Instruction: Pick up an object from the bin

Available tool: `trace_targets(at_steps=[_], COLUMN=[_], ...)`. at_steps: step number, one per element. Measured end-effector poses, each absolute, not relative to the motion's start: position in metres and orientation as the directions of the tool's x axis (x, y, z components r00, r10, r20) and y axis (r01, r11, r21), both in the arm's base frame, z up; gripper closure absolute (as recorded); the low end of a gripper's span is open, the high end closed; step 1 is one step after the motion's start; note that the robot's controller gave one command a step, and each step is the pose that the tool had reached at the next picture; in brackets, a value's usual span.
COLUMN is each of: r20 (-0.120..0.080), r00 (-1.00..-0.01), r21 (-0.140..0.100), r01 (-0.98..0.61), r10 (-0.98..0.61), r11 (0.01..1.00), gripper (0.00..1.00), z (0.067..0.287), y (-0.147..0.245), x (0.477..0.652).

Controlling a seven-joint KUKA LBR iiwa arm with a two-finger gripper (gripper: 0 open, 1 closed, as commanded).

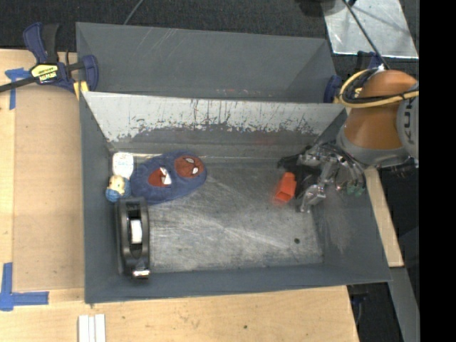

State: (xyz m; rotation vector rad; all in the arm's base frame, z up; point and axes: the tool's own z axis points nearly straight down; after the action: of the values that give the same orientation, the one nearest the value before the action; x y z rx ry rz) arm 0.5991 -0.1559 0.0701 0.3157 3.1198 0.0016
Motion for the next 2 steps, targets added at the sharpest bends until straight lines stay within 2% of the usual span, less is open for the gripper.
trace_targets(at_steps=[2], r20=[-0.005], r00=[-0.981], r21=[-0.001], r01=[0.193], r10=[0.193], r11=[0.981], gripper=[0.0], z=[0.0739], y=[-0.1553], x=[0.6018])
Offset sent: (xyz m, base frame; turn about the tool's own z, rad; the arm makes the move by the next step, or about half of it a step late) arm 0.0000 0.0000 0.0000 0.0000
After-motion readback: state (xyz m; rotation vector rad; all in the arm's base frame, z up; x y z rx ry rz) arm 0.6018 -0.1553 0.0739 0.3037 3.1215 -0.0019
